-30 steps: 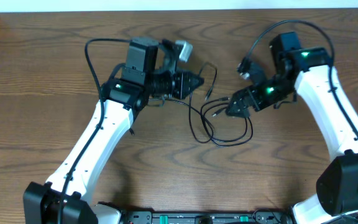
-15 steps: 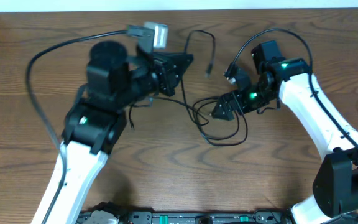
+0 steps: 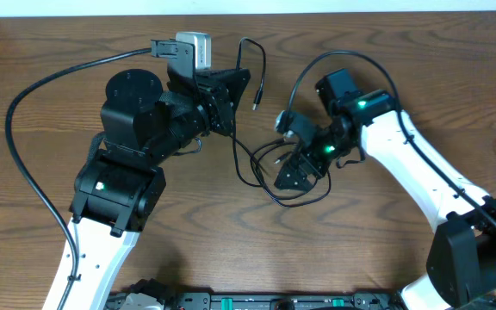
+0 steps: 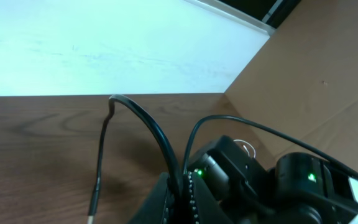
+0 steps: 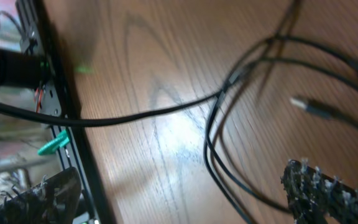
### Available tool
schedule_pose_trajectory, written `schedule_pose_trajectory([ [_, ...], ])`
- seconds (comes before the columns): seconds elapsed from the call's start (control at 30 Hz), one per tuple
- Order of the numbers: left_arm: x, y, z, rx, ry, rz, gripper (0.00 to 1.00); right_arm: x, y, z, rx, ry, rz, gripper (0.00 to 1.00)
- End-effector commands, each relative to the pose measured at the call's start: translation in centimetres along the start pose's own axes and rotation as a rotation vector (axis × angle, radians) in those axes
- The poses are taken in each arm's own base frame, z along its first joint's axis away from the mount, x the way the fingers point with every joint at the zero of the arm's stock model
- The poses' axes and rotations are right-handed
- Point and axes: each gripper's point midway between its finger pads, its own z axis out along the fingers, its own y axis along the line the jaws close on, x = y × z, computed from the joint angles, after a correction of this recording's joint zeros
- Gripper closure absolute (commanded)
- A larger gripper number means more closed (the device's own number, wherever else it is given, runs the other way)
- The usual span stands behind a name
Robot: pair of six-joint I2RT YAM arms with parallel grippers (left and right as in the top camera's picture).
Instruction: Untangle cables
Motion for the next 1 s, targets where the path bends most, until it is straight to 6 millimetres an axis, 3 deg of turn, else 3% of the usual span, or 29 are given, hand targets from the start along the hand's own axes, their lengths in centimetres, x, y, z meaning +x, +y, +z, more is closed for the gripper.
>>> schedule_pose_trajectory([
  [0.0, -1.3, -0.1, -0.4, -0.025, -0.041, 0.002, 0.93, -0.5, 1.4, 1.1, -0.038, 0.001, -0.126, 0.01],
  [0.3, -1.9, 1.1, -0.6, -0.096, -0.075, 0.001, 0.93, -2.7, 7.2, 1.6, -0.28, -0.127, -0.325, 0.02],
  [0.5, -1.9, 1.2, -0.5, -0.095, -0.075, 0.0, 0.93, -4.1, 8.2, 2.1, -0.296, -0.175, -0.4, 0.2],
  [0.73, -1.9, 1.2, -0.4, -0.097, -0.072, -0.001, 0.93, -4.5, 9.9, 3.3, -0.306, -0.168, -0.467, 0.24],
  [0.8, -1.9, 1.2, -0.4, -0.097, -0.072, -0.001, 0.92, -4.5, 10.3, 3.6, -0.306, -0.161, -0.486, 0.32],
  [0.97, -1.6, 1.4, -0.4, -0.102, -0.063, -0.004, 0.93, -4.2, 10.1, 4.5, -0.258, -0.114, -0.473, 0.77],
])
